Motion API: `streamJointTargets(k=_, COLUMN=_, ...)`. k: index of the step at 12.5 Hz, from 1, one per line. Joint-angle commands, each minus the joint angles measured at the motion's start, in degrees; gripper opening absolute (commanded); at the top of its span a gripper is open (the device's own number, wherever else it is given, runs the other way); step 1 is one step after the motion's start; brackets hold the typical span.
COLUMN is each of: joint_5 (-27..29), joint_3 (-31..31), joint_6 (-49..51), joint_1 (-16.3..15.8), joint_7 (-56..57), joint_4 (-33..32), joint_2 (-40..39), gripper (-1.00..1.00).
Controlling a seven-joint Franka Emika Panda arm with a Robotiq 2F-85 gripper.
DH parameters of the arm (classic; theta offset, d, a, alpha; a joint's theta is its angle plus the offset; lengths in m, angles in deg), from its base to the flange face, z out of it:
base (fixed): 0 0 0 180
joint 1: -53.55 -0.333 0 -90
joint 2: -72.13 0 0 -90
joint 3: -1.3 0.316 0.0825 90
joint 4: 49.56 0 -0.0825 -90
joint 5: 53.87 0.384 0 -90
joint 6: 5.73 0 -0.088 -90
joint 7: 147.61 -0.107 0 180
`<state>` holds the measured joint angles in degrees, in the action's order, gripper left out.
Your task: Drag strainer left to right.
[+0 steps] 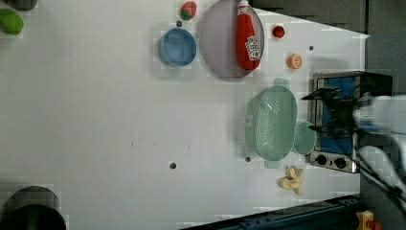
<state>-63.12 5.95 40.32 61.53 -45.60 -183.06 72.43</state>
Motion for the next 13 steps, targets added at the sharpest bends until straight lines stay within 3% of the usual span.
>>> streamJointTargets(k=1, joint_5=6.0, joint_3=1.5, joint_6=13.7, joint_1=0.2, joint_7=12.9, joint_4=4.0, joint_2=10.1, gripper=1.0)
streamJointTargets(k=2, joint_5=8.8, joint_3=1.2, joint_6=19.3, joint_1=0.2, joint_7=16.6, joint_4=5.8, joint_2=13.3, gripper=1.0)
streamJointTargets(k=5, joint_5=9.2, joint_3=1.1, joint_6=28.9, joint_1=0.2, joint_7=28.3, joint_4=11.9, joint_2=20.2, gripper=1.0)
streamJointTargets(k=9, joint_5=9.5, joint_3=0.4, joint_6=45.2, joint_1=0.2, joint_7=28.3, joint_4=16.6, joint_2=22.4, gripper=1.0)
streamJointTargets(k=13, joint_5=10.1, joint_3=-0.1, joint_6=48.7, joint_1=0.2, joint_7=28.3, joint_4=17.0, joint_2=22.6, gripper=1.0)
